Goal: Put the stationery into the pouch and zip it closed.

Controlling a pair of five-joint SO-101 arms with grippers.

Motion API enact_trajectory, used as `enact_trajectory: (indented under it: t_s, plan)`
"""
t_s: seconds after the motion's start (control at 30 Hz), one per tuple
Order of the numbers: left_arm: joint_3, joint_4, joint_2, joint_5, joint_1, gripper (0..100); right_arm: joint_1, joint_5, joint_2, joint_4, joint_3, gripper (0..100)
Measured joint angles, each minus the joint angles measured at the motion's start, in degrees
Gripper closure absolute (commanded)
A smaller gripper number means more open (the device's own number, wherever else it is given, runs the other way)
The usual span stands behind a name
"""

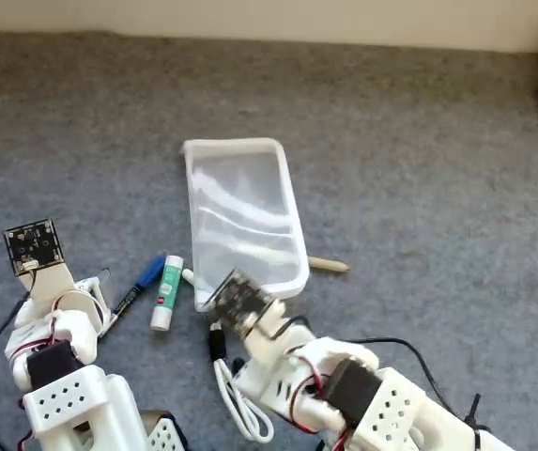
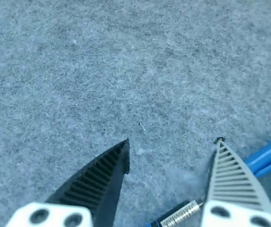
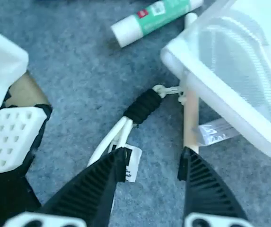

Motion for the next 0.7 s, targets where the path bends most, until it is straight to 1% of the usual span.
enact_trajectory:
  t_s: [0.1,0.27,0.43,0.57,0.7]
  plan:
    - [0.0,0.0,0.0,0.0,0.0,73,-1.9,-0.2,0.0,-4.6,1.8,81.8]
    - [0.0,0.0,0.0,0.0,0.0,73,-2.2,-3.3,0.0,-13.1,7.6,81.7]
    - [0.0,0.0,0.0,0.0,0.0,73,-2.3,-5.3,0.1,-20.7,8.8,81.7]
    - [0.0,0.0,0.0,0.0,0.0,73,-2.3,-7.8,0.8,-23.2,8.9,81.7]
    - [0.0,0.0,0.0,0.0,0.0,73,-2.3,-10.3,9.2,-25.0,8.4,81.7]
